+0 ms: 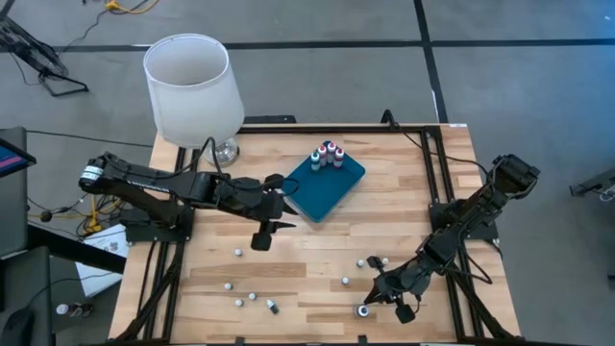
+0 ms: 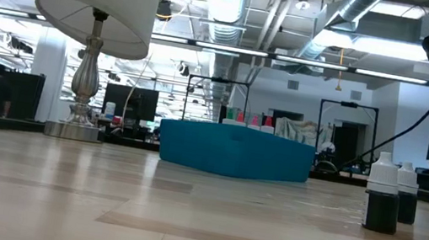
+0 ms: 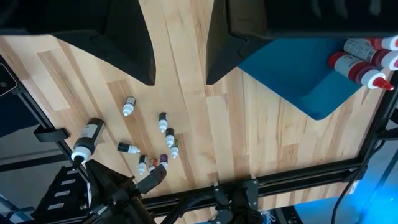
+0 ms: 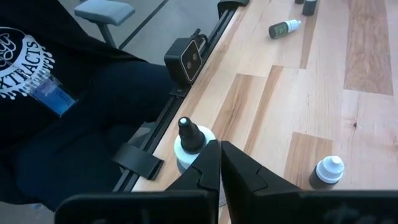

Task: Pick & Place food coloring
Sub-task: Put the large black food coloring bottle into the blue container

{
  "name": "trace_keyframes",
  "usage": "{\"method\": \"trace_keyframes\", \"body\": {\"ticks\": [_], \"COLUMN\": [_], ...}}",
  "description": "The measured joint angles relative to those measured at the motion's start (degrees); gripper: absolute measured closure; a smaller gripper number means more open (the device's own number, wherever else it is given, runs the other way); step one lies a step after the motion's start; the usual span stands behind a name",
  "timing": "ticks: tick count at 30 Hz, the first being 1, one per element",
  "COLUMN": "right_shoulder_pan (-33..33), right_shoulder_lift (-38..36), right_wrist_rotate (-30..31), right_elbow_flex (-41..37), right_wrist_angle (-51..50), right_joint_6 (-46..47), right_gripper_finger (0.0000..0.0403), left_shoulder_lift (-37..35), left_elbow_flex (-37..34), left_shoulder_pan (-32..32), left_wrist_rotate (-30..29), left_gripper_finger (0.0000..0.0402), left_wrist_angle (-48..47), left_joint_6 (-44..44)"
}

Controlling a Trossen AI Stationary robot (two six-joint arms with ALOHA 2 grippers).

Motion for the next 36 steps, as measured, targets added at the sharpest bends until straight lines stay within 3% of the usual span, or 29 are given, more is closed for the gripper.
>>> {"method": "trace_keyframes", "body": {"ticks": [12,20,36], "right_shoulder_pan": [-0.3,-1.9,5.6], "right_shoulder_lift": [0.0,-4.9,-9.0], "right_wrist_rotate": [0.8,6.6,6.2], "right_elbow_flex": [0.0,-0.1,0.0], "right_wrist_angle": [-0.2,-9.2,-4.5], "right_joint_6": [1.1,4.6,5.3], "right_gripper_finger": [0.0390,0.0342,0.0276], "left_shoulder_lift": [0.0,0.0,0.0], "left_elbow_flex": [0.0,0.0,0.0], "left_shoulder_pan": [0.0,0.0,0.0], "left_wrist_rotate": [0.0,0.0,-0.3], "left_gripper_finger": [0.0266,0.0266,0.0266], "left_wrist_angle": [0.0,0.0,0.0], "left_joint_6": [0.0,0.0,-0.1]}}
